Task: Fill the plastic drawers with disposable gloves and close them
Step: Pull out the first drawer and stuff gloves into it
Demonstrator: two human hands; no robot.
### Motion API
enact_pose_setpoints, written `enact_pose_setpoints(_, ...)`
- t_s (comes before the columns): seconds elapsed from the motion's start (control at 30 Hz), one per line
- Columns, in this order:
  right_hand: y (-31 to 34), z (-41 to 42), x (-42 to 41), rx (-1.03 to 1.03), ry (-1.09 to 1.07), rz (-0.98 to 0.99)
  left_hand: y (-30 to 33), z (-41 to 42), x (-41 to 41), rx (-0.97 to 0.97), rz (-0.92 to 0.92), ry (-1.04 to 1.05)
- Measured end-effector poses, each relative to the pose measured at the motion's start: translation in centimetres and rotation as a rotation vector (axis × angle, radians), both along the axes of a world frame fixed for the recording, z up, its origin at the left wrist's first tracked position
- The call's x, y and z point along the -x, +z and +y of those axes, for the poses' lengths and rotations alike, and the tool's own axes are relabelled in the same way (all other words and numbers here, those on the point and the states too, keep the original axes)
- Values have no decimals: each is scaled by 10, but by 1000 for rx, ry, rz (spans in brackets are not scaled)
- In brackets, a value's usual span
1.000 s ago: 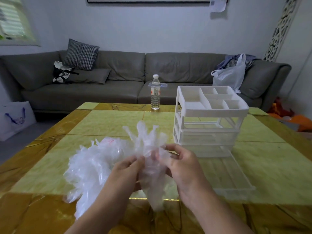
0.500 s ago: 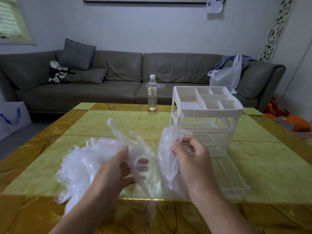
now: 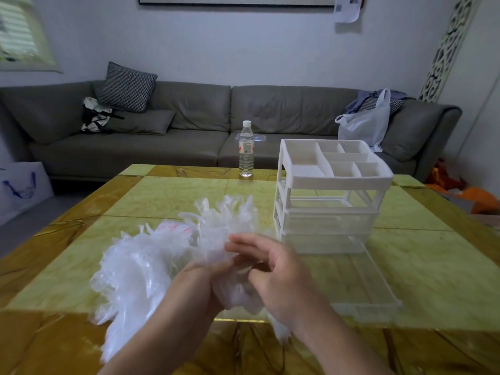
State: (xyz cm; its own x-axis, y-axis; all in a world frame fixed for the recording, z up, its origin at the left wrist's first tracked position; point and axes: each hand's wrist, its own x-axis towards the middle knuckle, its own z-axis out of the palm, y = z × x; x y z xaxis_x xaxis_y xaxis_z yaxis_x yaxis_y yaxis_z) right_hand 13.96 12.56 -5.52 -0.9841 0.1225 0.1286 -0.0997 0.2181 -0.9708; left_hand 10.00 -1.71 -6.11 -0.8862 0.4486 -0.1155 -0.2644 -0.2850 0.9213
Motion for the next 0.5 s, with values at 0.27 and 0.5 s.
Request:
enact_pose_setpoints(0.27,2,18,0,-213,-349,17,13,-8,8,-134,-124,106)
enact_pose_setpoints(0.5,5,17,0,122,-143,-151,22,-13,4,-160,-124,85)
